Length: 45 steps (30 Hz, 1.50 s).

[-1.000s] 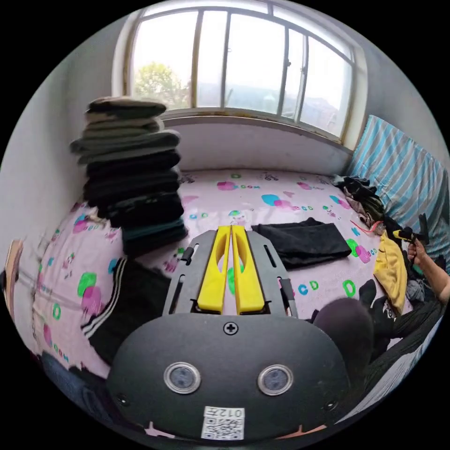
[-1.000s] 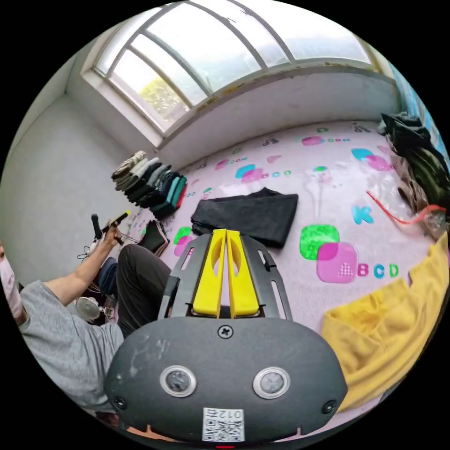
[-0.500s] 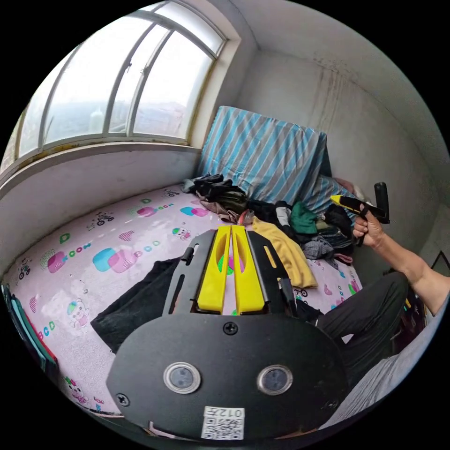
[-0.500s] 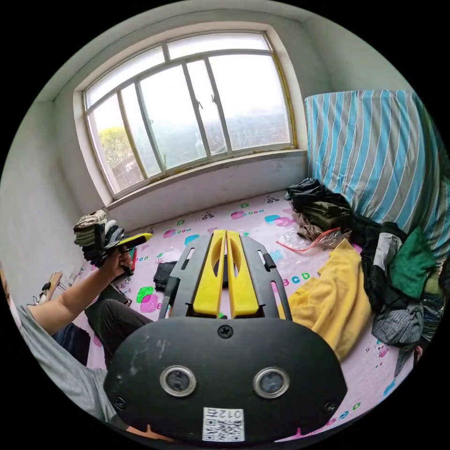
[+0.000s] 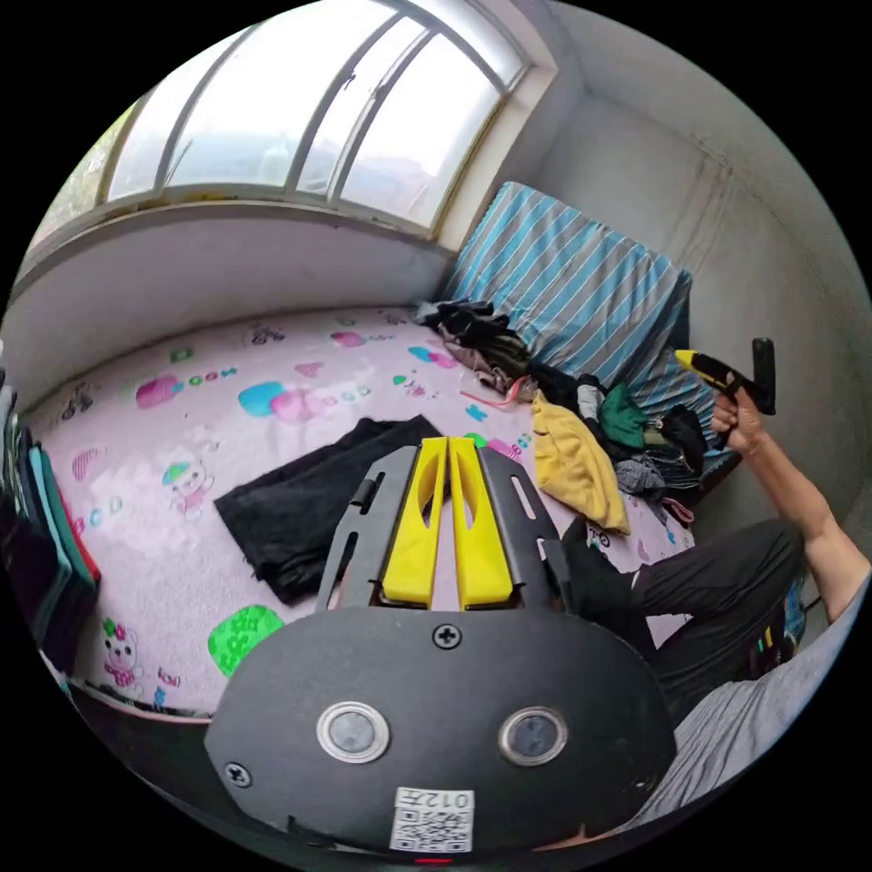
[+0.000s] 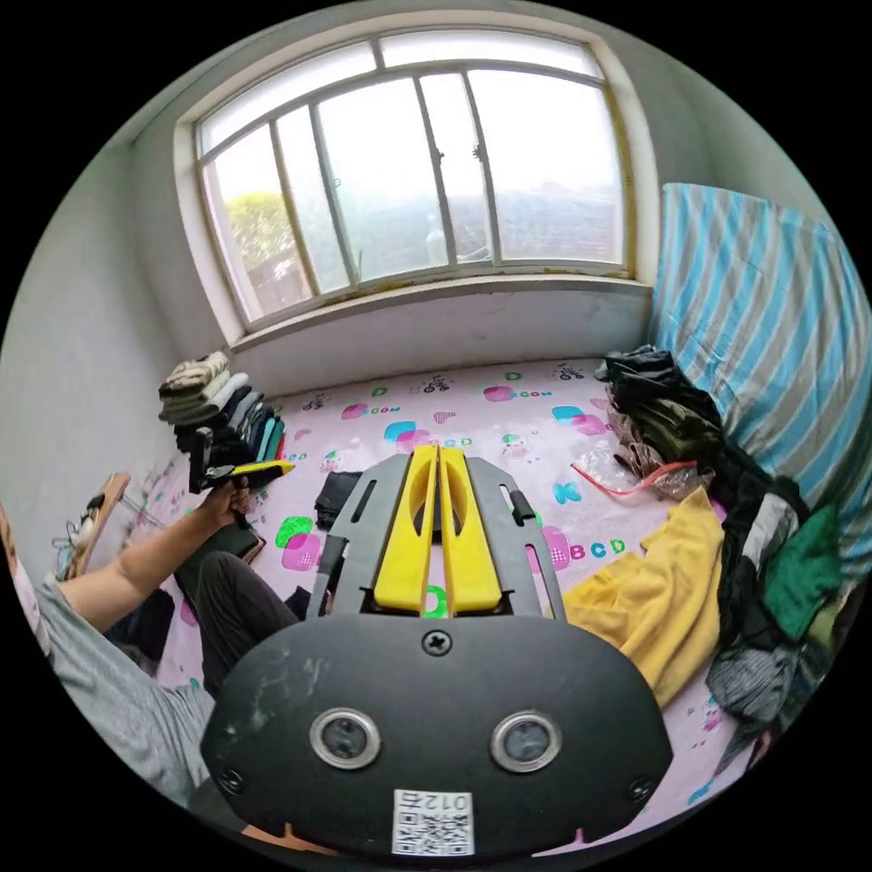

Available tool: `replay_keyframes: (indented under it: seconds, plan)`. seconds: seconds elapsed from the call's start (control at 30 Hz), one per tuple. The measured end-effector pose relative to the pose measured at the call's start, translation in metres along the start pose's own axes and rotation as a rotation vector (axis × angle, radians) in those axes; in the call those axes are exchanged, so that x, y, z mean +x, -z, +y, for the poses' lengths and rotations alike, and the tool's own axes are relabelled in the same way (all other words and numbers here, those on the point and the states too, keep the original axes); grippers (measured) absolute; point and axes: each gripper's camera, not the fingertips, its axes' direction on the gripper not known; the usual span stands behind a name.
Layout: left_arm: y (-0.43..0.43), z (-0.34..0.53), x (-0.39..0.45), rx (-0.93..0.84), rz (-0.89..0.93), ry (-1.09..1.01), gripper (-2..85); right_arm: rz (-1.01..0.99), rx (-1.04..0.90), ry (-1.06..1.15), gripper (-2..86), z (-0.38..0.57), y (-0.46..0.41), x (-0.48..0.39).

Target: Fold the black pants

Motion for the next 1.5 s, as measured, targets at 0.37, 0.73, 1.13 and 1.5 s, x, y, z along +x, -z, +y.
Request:
replay_keyframes:
  seconds: [0.37, 0.73, 1.13, 1.5]
  plan:
    - [-0.041, 0.075, -0.237, -0.156, -0.078, 0.578, 3.0, -0.034, -0.404, 0.203, -0.8, 0.108, -0.187, 0.025]
    - [-0.060, 0.083, -0.381, -0.164, -0.139, 0.939, 9.5, -0.285, -0.606, -0.139, -0.8, 0.263, -0.377, 0.148]
    - [-0.059, 0.051, -0.414, -0.334, -0.280, 0.822, 6.3, -0.324, -0.598, -0.193, -0.2, 0.385, -0.380, 0.175]
    - [-0.005, -0.001, -0.389, -0.236, -0.208, 0.679, 4.3, 0.068, -0.511, 0.360, 7.9, 0.470, -0.343, 0.057]
